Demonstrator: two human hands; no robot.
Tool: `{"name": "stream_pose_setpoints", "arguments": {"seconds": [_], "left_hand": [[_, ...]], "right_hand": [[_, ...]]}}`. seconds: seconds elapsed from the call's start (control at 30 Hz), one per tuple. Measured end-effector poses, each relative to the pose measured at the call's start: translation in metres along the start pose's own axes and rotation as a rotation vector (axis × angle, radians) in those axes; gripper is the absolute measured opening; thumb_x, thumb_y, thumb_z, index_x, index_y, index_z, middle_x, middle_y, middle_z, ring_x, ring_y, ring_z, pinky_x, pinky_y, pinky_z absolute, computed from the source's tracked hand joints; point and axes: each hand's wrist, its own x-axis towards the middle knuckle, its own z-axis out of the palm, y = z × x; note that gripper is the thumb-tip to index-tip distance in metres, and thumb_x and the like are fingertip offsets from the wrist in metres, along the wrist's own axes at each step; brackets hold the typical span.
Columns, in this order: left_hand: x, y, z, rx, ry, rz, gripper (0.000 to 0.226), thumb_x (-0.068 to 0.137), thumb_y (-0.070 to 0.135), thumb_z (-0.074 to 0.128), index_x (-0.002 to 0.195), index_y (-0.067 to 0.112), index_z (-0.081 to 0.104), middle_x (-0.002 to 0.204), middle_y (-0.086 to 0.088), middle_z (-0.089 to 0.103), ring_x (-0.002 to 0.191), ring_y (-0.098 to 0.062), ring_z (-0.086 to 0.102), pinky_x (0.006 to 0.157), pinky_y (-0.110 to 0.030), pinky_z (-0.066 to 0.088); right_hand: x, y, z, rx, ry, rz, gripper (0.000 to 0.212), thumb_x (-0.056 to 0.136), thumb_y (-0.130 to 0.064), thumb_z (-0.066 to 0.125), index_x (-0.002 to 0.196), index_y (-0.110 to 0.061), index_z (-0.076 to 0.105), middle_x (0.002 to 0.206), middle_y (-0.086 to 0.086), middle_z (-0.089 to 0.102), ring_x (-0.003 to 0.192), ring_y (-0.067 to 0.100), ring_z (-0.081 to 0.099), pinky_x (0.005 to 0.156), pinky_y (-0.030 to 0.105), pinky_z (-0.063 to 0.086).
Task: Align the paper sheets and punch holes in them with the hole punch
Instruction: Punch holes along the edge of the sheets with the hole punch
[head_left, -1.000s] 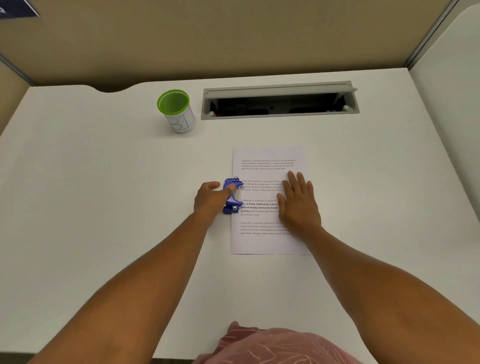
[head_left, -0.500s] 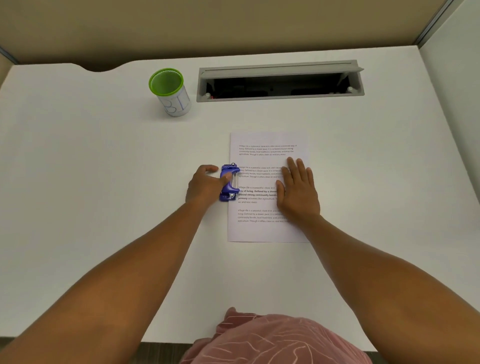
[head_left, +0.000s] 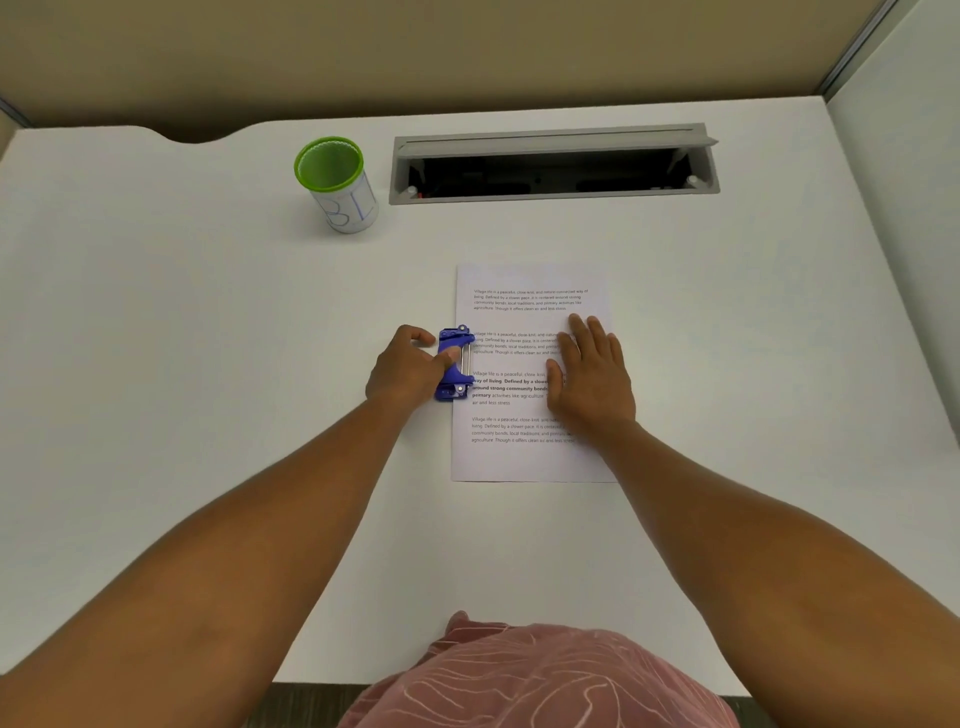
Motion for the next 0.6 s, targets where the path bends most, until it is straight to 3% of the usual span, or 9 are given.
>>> {"name": "stream_pose_setpoints", "arguments": {"seconds": [0.27,0.37,0.47,0.6], "left_hand": [[0.003,0.0,-0.004,-0.045,-0.034,-0.028,0.041,0.07,0.057,0.074,0.096,0.033,0.054,0.098,0.005,0.069,0.089,-0.021,0.07,0.087,-0.043,0.056],[0.005,0.006,-0.011,-0.132,-0.106,-0.094,0.051,0.066,0.056,0.079,0.104,0.03,0.056,0.108,0.001,0.068,0.088,-0.021,0.072,0.085,-0.042,0.058],[0.005,0.017,-0.017,-0.206,-0.206,-0.18,0.055,0.077,0.042,0.08,0.119,0.022,0.052,0.11,-0.003,0.07,0.091,-0.02,0.072,0.077,-0.033,0.056],[0.0,0.024,-0.018,-0.259,-0.224,-0.224,0.053,0.082,0.034,0.078,0.123,0.017,0.05,0.111,-0.005,0.068,0.081,-0.015,0.067,0.061,-0.027,0.05]], "right_hand": [[0.002,-0.002,-0.003,-0.028,-0.016,0.013,0.053,0.095,-0.036,0.037,0.139,-0.008,0.047,0.159,0.008,0.028,0.149,0.029,0.019,0.121,0.046,0.015],[0.002,-0.003,-0.004,-0.03,0.001,0.012,0.054,0.093,-0.036,0.036,0.136,-0.006,0.05,0.157,0.01,0.033,0.147,0.031,0.023,0.12,0.047,0.019],[0.004,-0.004,-0.004,-0.042,-0.011,0.022,0.054,0.091,-0.036,0.036,0.133,-0.006,0.052,0.155,0.01,0.035,0.146,0.032,0.025,0.119,0.048,0.02],[0.004,-0.005,-0.007,-0.06,-0.044,0.022,0.055,0.092,-0.036,0.036,0.136,-0.006,0.049,0.157,0.01,0.032,0.147,0.031,0.021,0.12,0.047,0.017]]}}
